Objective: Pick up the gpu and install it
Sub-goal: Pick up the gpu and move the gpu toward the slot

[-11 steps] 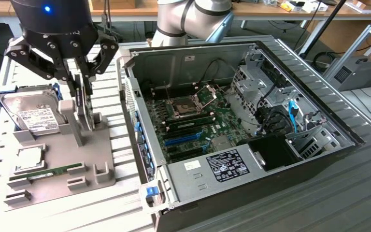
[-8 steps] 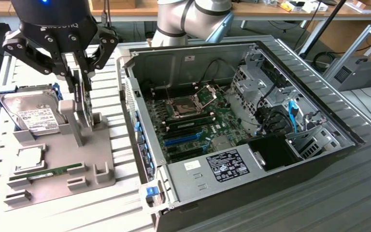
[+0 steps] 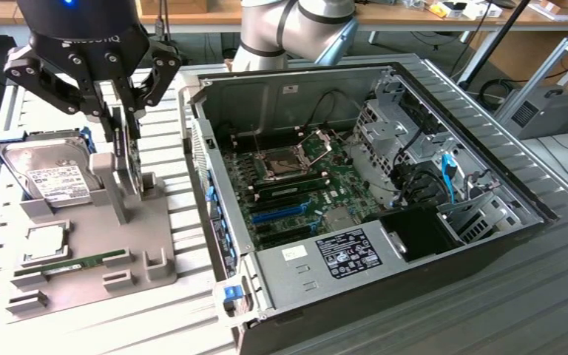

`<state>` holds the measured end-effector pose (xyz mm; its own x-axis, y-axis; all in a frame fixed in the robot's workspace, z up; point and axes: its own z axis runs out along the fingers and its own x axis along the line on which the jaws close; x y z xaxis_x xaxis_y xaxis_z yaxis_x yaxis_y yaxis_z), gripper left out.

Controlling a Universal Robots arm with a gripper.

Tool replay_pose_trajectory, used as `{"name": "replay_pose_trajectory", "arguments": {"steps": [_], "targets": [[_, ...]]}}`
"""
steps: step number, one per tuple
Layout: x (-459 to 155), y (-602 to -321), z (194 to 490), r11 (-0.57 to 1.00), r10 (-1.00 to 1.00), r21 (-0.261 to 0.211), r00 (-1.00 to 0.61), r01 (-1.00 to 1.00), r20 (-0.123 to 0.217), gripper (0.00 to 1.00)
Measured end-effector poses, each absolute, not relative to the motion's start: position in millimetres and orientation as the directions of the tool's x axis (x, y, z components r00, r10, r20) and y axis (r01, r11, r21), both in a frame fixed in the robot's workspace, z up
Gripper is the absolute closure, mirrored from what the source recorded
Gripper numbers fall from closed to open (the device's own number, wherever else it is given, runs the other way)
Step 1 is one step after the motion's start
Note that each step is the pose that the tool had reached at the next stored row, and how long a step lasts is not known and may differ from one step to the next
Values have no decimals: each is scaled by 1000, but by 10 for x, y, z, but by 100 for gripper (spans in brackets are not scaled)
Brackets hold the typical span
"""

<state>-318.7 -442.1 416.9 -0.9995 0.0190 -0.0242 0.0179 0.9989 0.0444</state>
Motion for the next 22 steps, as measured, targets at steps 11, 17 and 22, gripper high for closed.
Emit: {"name": "replay_pose_trajectory", "arguments": {"steps": [11, 17, 22], "targets": [[-3187, -4421, 4337, 999, 19, 44, -1000, 18, -24, 73], [-3187, -4421, 4373, 999, 19, 45, -1000, 18, -24, 73], [-3177, -4421, 4376, 999, 19, 44, -1000, 18, -24, 73]]}}
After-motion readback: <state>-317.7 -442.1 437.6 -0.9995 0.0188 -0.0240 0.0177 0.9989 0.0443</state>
